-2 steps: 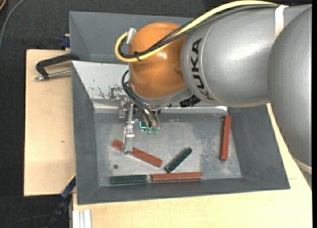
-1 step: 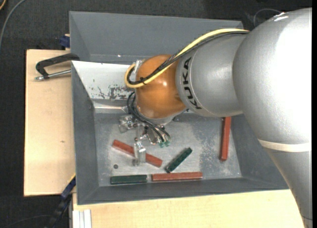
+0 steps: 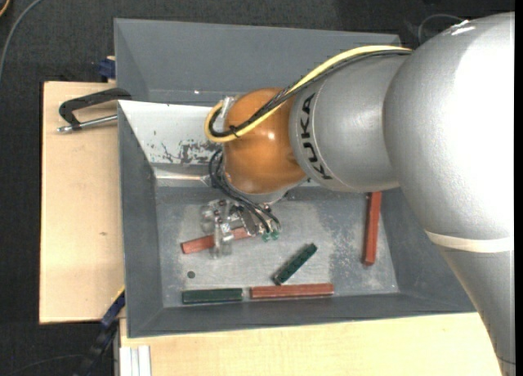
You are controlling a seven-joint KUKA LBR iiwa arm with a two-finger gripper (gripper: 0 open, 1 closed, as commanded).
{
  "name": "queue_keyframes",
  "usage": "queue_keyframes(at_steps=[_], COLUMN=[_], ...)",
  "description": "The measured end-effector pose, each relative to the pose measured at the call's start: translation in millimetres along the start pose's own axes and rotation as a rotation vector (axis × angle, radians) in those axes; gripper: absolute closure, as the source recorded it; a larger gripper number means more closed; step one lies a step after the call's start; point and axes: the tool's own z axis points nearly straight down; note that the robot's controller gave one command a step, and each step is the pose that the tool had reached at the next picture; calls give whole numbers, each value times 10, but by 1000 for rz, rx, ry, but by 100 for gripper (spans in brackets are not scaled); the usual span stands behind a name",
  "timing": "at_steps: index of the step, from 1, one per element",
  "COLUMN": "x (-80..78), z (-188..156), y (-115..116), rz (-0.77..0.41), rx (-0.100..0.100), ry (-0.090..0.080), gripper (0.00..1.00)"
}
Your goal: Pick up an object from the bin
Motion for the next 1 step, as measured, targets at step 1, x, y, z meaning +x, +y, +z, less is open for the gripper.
queue_keyframes(at_steps=[1], x=[-82], z=[-1733], y=[-298], rz=[-446], rx=[5], ry=[-14], gripper=[100])
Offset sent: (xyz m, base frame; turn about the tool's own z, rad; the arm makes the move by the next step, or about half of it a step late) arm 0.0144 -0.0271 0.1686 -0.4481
